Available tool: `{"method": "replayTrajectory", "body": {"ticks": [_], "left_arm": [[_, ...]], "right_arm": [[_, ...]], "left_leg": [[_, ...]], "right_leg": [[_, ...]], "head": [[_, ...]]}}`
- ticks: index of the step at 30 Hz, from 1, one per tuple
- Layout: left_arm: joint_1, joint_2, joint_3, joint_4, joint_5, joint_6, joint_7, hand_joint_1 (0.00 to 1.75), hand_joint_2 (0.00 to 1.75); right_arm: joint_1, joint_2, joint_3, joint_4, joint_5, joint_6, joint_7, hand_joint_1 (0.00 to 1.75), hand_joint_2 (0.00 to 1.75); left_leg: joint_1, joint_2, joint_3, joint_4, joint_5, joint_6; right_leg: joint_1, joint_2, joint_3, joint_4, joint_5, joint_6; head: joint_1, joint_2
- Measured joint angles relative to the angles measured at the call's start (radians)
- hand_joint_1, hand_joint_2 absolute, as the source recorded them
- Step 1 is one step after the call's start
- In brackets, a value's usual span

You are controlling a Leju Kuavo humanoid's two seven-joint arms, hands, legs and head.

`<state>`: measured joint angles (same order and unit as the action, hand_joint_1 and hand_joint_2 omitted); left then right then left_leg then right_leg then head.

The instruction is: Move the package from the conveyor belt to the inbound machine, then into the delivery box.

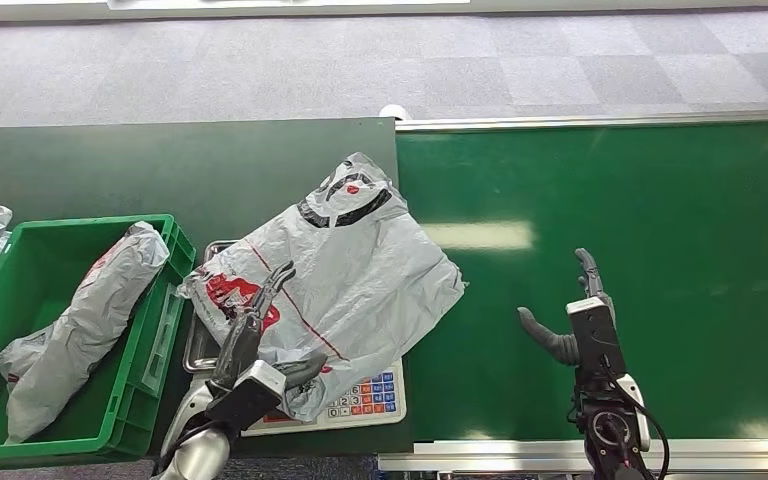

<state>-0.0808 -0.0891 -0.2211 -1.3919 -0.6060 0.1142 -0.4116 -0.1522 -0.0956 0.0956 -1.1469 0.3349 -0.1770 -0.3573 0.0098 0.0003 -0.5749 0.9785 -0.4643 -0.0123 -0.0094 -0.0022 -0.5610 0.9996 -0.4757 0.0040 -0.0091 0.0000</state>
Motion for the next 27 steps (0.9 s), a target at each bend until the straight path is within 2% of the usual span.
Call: {"method": "replayTrajectory", "body": {"ticks": [5, 10, 16, 17, 20, 21, 23, 27], "left_arm": [[-0.033, 0.011, -0.04, 0.068, -0.251, 0.101, 0.134, 0.0, 1.75], [-0.053, 0.011, -0.056, 0.111, -0.386, 0.178, 0.216, 0.0, 1.75], [-0.083, 0.0, -0.055, 0.155, -0.451, 0.159, 0.3, 0.0, 1.75], [-0.088, -0.002, -0.053, 0.161, -0.45, 0.146, 0.308, 0.18, 1.75], [-0.094, -0.009, -0.044, 0.168, -0.427, 0.102, 0.314, 1.38, 1.75], [-0.094, -0.01, -0.041, 0.169, -0.415, 0.091, 0.31, 1.62, 1.75], [-0.092, -0.012, -0.034, 0.17, -0.382, 0.077, 0.292, 1.7, 1.75], [-0.081, -0.014, -0.02, 0.17, -0.305, 0.058, 0.245, 1.69, 1.75]], "right_arm": [[0.0, 0.006, 0.0, 0.013, 0.028, 0.001, 0.001, 0.0, 1.75], [0.0, 0.015, -0.002, 0.02, 0.05, 0.001, 0.006, 0.0, 1.75], [0.009, 0.029, -0.013, 0.019, 0.081, 0.013, 0.023, 0.0, 1.75], [0.011, 0.031, -0.015, 0.018, 0.084, 0.017, 0.024, 0.0, 1.75], [0.013, 0.036, -0.022, 0.018, 0.092, 0.029, 0.028, 0.0, 1.75], [0.013, 0.037, -0.024, 0.018, 0.094, 0.031, 0.03, 0.0, 1.75], [0.012, 0.038, -0.027, 0.018, 0.096, 0.037, 0.031, 0.0, 1.75], [0.012, 0.041, -0.028, 0.018, 0.097, 0.046, 0.032, 0.0, 1.75]], "left_leg": [[0.0, 0.0, 0.0, 0.0, 0.0, 0.0], [0.0, 0.0, 0.001, 0.0, 0.0, 0.0], [0.0, 0.0, 0.005, 0.0, 0.0, 0.0], [0.0, 0.0, 0.006, 0.0, 0.0, 0.0], [0.0, 0.0, 0.007, -0.001, 0.0, 0.0], [0.0, 0.0, 0.008, -0.001, 0.0, 0.0], [0.0, 0.0, 0.008, -0.001, 0.0, 0.0], [0.0, 0.0, 0.008, 0.0, 0.0, 0.0]], "right_leg": [[0.0, 0.0, 0.0, 0.0, 0.0, 0.0], [0.0, 0.0, 0.0, 0.0, 0.0, 0.0], [0.0, 0.0, 0.006, 0.0, 0.0, 0.0], [0.0, 0.0, 0.007, 0.0, 0.0, 0.0], [0.0, 0.0, 0.009, 0.0, 0.0, 0.0], [0.0, 0.0, 0.009, 0.0, 0.0, 0.0], [0.0, 0.0, 0.009, 0.0, 0.0, 0.0], [0.0, 0.0, 0.009, 0.0, 0.0, 0.0]], "head": [[0.0, 0.0], [0.0, 0.0], [0.0, 0.0], [0.0, 0.0], [0.0, 0.0], [0.0, 0.0], [0.0, 0.0], [0.0, 0.0]]}}
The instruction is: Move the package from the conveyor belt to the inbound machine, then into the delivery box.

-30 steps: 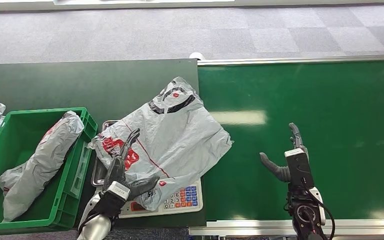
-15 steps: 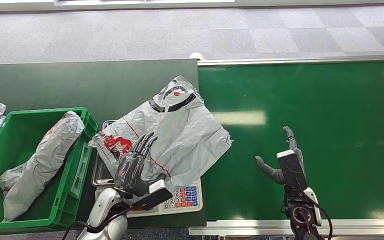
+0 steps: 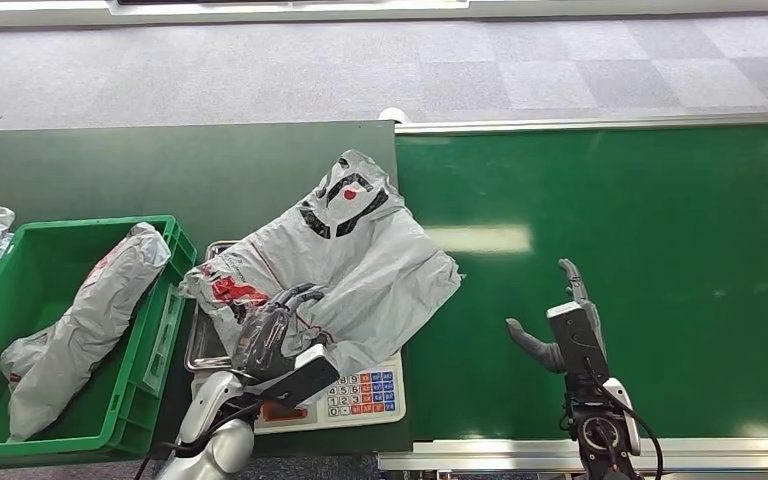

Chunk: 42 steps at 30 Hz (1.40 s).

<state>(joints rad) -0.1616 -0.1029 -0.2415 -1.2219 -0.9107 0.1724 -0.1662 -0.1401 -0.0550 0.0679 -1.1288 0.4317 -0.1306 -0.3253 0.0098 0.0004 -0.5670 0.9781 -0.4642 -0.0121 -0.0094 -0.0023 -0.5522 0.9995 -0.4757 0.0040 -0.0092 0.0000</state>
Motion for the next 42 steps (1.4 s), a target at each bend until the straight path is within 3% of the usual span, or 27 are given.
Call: {"method": "replayTrajectory", "body": {"ticks": [20, 25, 32, 35, 42], "left_arm": [[0.0, 0.001, 0.019, 0.0, 0.098, -0.003, -0.065, 1.75, 1.75], [0.018, 0.001, 0.025, -0.017, 0.202, 0.115, -0.208, 1.75, 1.75], [0.056, 0.005, 0.021, -0.125, 0.443, 0.419, -0.498, 1.75, 1.75], [0.066, 0.016, 0.009, -0.2, 0.482, 0.502, -0.527, 1.75, 1.75], [0.079, 0.028, -0.002, -0.301, 0.524, 0.509, -0.528, 1.75, 1.75]], "right_arm": [[-0.007, 0.002, 0.0, 0.0, -0.001, 0.004, 0.0, 0.0, 1.75], [-0.007, 0.001, 0.0, 0.0, -0.009, 0.002, 0.0, 0.0, 1.75], [-0.007, -0.004, 0.001, 0.002, -0.041, -0.011, -0.029, 0.0, 1.75], [-0.009, -0.009, 0.003, 0.008, -0.054, -0.015, -0.038, 0.0, 1.75], [-0.011, -0.02, 0.008, 0.014, -0.071, -0.027, -0.044, 0.0, 1.75]], "left_leg": [[0.0, 0.0, -0.001, 0.0, 0.0, 0.0], [0.0, 0.0, -0.003, 0.0, 0.0, 0.0], [0.0, 0.0, -0.006, 0.0, 0.0, 0.0], [0.0, 0.0, -0.006, 0.0, 0.0, 0.0], [0.0, 0.0, -0.006, 0.0, 0.0, 0.0]], "right_leg": [[0.0, 0.0, -0.001, 0.0, 0.0, 0.0], [0.0, 0.0, -0.004, 0.0, 0.0, 0.0], [0.0, 0.0, -0.006, 0.0, 0.0, 0.0], [0.0, 0.0, -0.006, 0.0, 0.0, 0.0], [0.0, 0.0, -0.006, 0.0, 0.0, 0.0]], "head": [[0.0, 0.0], [0.0, 0.0], [0.0, 0.0], [0.0, 0.0], [0.0, 0.0]]}}
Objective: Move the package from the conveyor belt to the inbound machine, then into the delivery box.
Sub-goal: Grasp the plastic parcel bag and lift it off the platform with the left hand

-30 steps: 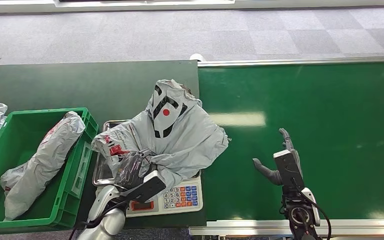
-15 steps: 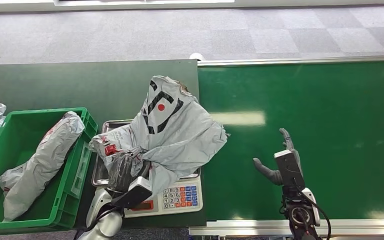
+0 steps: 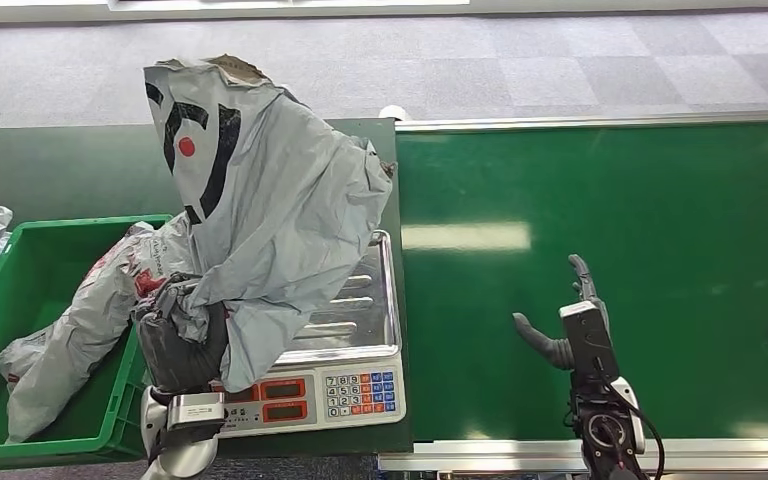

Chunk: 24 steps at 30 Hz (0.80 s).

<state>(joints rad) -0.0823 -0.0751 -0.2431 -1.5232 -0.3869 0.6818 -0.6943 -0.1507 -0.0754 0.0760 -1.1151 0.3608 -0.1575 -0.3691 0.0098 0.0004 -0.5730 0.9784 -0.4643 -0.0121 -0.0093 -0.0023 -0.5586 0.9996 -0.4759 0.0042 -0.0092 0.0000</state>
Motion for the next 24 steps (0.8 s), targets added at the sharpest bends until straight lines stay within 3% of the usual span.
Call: {"method": "replayTrajectory", "body": {"ticks": [3, 7, 13, 24], "left_arm": [[0.003, 0.002, 0.0, -0.022, -0.006, 0.0, 0.0, 1.75, 1.75], [0.016, -0.015, 0.026, -0.08, -0.08, 0.0, 0.0, 1.75, 0.0], [0.029, -0.099, 0.144, -0.219, -0.19, 0.001, 0.0, 1.75, 0.0], [0.035, -0.171, 0.27, -0.323, -0.243, 0.001, 0.0, 1.75, 0.0]], "right_arm": [[0.0, -0.003, 0.001, 0.0, -0.001, 0.0, 0.0, 0.0, 1.75], [0.0, -0.005, 0.005, 0.001, -0.002, 0.0, -0.001, 0.0, 1.75], [-0.002, -0.006, 0.017, 0.007, -0.003, -0.007, -0.003, 0.0, 1.75], [0.001, -0.006, 0.02, 0.011, -0.004, -0.018, -0.003, 0.0, 1.75]], "left_leg": [[0.0, 0.0, 0.0, 0.0, 0.0, 0.0], [0.0, 0.0, 0.0, 0.0, 0.0, 0.0], [0.0, 0.0, -0.001, 0.0, 0.0, 0.0], [0.0, 0.0, -0.001, 0.0, 0.0, 0.0]], "right_leg": [[0.0, 0.0, 0.0, 0.0, 0.0, 0.0], [0.0, 0.0, -0.001, 0.0, 0.0, 0.0], [0.0, 0.0, -0.001, 0.0, 0.0, 0.0], [0.0, 0.0, -0.001, 0.0, 0.0, 0.0]], "head": [[0.0, 0.0], [0.0, 0.0], [0.0, 0.0], [0.0, 0.0]]}}
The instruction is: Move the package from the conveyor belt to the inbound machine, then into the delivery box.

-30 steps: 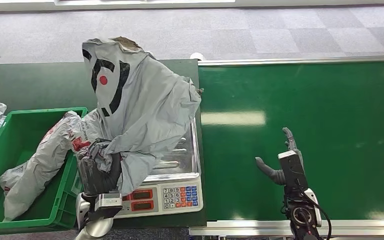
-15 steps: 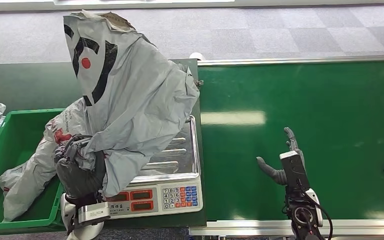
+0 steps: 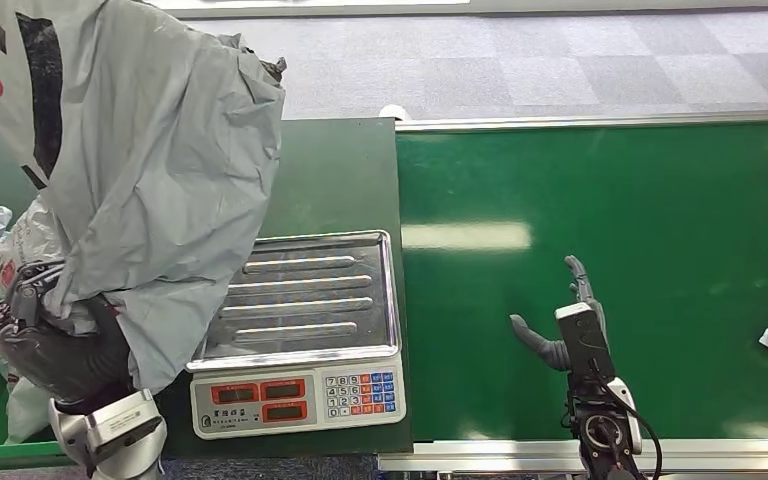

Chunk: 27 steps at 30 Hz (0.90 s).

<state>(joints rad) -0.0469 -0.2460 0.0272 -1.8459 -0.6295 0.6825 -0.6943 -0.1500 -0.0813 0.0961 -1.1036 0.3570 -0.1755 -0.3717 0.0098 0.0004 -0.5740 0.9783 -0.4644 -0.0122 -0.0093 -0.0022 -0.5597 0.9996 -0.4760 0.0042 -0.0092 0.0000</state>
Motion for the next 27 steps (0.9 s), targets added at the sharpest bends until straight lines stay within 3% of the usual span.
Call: {"method": "replayTrajectory", "body": {"ticks": [14, 21, 27], "left_arm": [[-0.028, -0.042, 0.269, -0.112, -0.142, 0.0, 0.0, 1.75, 0.0], [-0.043, -0.065, 0.408, -0.103, -0.372, 0.0, 0.0, 1.75, 0.0], [-0.046, -0.083, 0.534, 0.012, -0.632, 0.0, 0.014, 1.75, 0.0]], "right_arm": [[0.045, -0.001, 0.0, -0.018, 0.004, -0.018, 0.018, 0.0, 1.75], [0.078, 0.002, -0.007, -0.055, 0.03, -0.019, 0.031, 0.0, 1.75], [0.103, 0.004, -0.027, -0.087, 0.044, -0.013, 0.045, 0.0, 1.75]], "left_leg": [[0.0, 0.0, 0.0, 0.0, 0.0, 0.0], [0.0, 0.0, 0.0, 0.0, 0.0, 0.0], [0.0, 0.001, 0.0, 0.0, 0.0, 0.0]], "right_leg": [[0.0, 0.0, 0.0, 0.0, 0.0, 0.0], [0.0, 0.0, -0.001, 0.0, 0.0, 0.0], [0.0, 0.0, -0.001, 0.0, 0.0, 0.0]], "head": [[0.0, 0.0], [0.0, 0.0], [0.0, 0.0]]}}
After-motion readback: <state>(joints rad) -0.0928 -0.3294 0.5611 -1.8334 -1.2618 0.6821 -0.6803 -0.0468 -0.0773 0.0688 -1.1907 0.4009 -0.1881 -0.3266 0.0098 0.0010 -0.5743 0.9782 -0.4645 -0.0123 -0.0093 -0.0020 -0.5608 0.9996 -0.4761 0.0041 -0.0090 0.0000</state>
